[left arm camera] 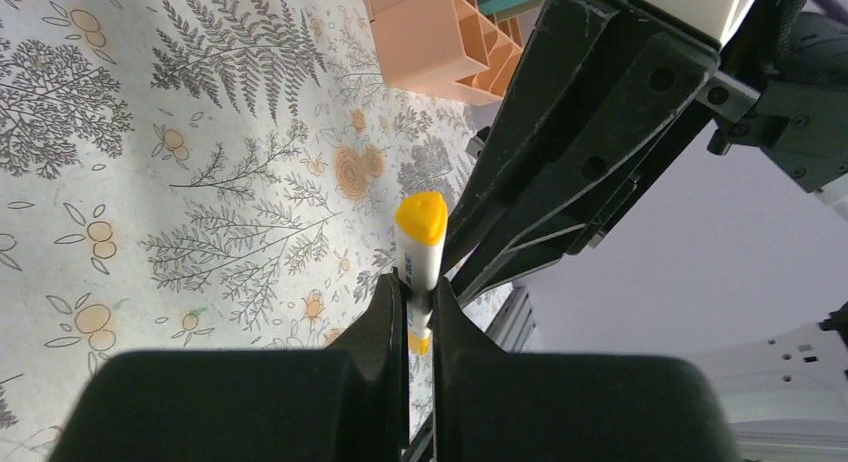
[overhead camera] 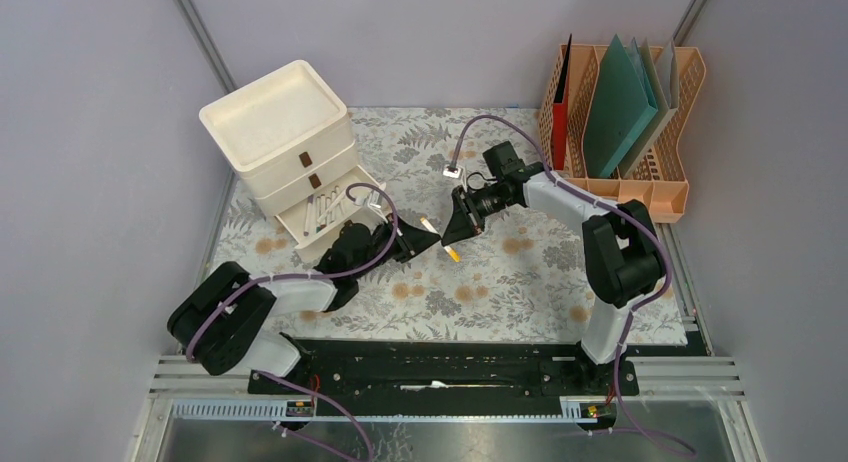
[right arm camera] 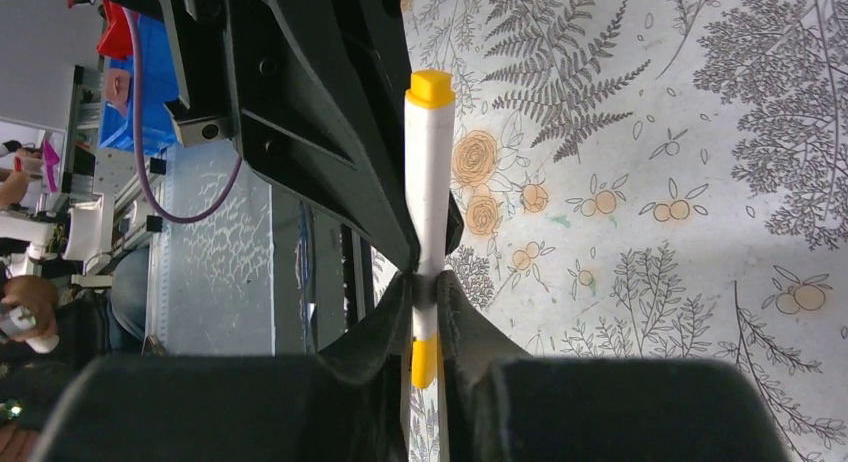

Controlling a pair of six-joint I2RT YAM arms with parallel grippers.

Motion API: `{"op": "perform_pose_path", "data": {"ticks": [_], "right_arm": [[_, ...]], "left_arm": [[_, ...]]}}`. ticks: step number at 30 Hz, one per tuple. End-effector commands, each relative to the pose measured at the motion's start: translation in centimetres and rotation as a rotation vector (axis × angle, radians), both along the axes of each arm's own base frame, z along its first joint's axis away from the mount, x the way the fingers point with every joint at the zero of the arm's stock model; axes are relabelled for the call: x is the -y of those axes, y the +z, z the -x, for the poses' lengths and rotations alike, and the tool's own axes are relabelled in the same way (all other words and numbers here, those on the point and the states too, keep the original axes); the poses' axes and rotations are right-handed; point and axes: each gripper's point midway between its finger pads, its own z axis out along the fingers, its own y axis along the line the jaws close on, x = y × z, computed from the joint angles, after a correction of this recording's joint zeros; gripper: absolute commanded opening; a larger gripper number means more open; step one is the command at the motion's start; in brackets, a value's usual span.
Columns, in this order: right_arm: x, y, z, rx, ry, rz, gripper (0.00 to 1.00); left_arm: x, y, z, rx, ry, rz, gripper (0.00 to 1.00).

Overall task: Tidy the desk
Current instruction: Place the stationery in the drawer.

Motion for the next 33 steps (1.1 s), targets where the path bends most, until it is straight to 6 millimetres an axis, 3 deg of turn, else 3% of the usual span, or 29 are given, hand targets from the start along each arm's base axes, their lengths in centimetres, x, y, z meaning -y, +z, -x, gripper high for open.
{"op": "perform_pose_path", "data": {"ticks": [1,5,9,14,15,18,23,25,31,33], "right_arm": [[-0.2,2.3,0.8,0.08,0.034,-0.034,0.18],[0.1,2.5,0.6,0.116,0.026,-0.016,0.38],[0.4,2.3,0.1,0.164,0.009,0.019,0.54],[0.8,2.1,-0.3,0.194,-0.006,0.045,0.59],[0.8,2.0,-0.3,0.193,-0.006,0.047,0.59],[0.8,1.9,-0.3,0.189,-0.006,0.049,0.59],[0.9,2.0,-0.4,0.201,-0.01,0.053,0.59],[1.0,2.1,-0.5,0.207,-0.015,0.055,0.59],[1.3,2.4,-0.8,0.216,-0.024,0.051,0.6],[1.4,2.3,-0.8,0.216,-0.025,0.052,0.6]], "left_arm": [[-1.0,3.1,-1.1,0.12,0.07,-0.064,0.0],[-4.3,3.1,-2.0,0.177,0.191,-0.253,0.0],[-10.6,2.6,-3.6,0.177,0.392,-0.576,0.0],[-18.8,4.7,-5.5,0.164,0.641,-1.036,0.0],[-20.4,6.2,-6.1,0.168,0.714,-1.131,0.0],[-23.2,7.9,-7.3,0.152,0.79,-1.435,0.0],[-24.6,7.4,-9.8,0.129,0.76,-1.892,0.0],[-24.7,6.8,-10.9,0.122,0.737,-1.966,0.02],[-23.3,6.6,-12.2,0.146,0.717,-1.913,0.43],[-22.7,7.2,-11.9,0.169,0.719,-1.864,0.51]]}}
